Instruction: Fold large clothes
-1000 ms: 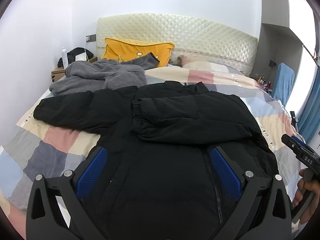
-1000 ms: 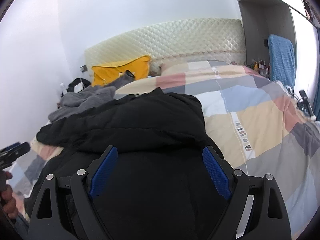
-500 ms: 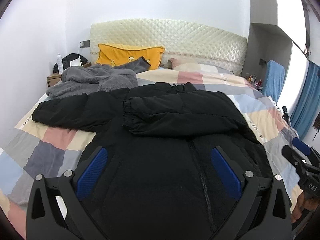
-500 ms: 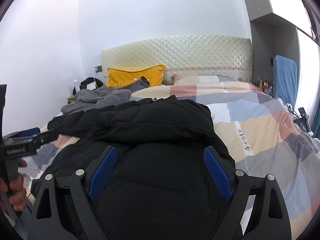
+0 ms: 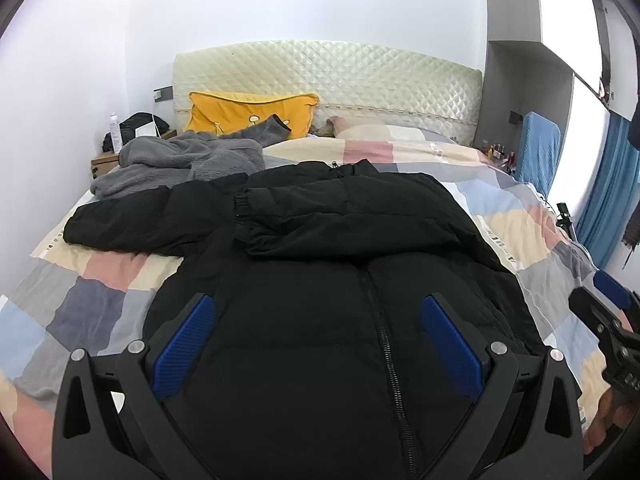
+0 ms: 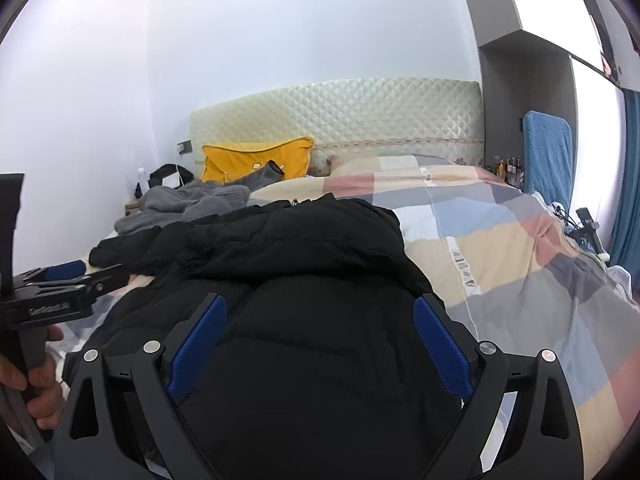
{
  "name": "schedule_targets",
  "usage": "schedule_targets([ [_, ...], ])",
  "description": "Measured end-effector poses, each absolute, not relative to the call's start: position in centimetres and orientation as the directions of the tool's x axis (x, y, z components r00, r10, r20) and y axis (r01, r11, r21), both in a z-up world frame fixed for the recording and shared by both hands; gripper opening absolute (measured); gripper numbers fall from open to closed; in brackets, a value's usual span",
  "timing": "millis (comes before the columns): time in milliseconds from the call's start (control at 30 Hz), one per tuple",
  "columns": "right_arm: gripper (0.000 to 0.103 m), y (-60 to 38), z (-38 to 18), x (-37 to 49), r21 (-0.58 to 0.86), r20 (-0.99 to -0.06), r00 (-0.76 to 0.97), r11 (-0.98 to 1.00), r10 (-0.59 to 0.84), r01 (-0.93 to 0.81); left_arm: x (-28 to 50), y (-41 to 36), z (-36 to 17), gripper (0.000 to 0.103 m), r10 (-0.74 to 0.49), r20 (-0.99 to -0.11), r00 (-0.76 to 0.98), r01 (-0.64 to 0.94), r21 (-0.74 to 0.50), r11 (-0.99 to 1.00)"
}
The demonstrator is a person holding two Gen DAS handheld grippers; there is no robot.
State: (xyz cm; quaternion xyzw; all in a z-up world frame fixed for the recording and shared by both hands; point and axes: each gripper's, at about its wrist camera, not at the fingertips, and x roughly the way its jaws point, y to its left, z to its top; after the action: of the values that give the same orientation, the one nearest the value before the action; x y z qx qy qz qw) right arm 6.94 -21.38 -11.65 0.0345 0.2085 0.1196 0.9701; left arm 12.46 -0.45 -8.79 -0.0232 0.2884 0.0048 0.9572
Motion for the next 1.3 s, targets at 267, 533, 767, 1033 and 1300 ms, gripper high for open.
schedule_targets([
  [267,0.103,-21.8,-11.6,4.9,0.103,-0.368,0.902,0.974,0.225,-0.201,12.4,-0.5,-9.2,0.103,0.004,-0.564,0.826,-0.035,-0.045,0.998],
  [533,0.103,-21.9,-12.1,5.3,0.114,-0.373,0.898,0.972,0.235,-0.207,12.6,0.4,-9.0,0.103,-0.016,-0.579,0.816,-0.023,-0.060,0.998],
  [767,0.103,-22.2,-12.2,5.4,0.120,-0.367,0.900,0.971,0.235,-0.205,13.2,2.2,-8.2,0.103,-0.028,-0.615,0.788,-0.022,-0.074,0.997],
  [1033,0.103,-22.5,-12.3,5.5,0.131,-0.368,0.897,0.969,0.244,-0.209,12.6,7.6,-5.2,0.103,0.025,-0.612,0.790,-0.065,-0.043,0.997],
  [1300,0.103,-22.7,-12.5,5.7,0.159,-0.372,0.891,0.963,0.262,-0.216,15.2,15.4,-1.6,0.103,0.127,-0.571,0.811,-0.170,-0.023,0.985],
])
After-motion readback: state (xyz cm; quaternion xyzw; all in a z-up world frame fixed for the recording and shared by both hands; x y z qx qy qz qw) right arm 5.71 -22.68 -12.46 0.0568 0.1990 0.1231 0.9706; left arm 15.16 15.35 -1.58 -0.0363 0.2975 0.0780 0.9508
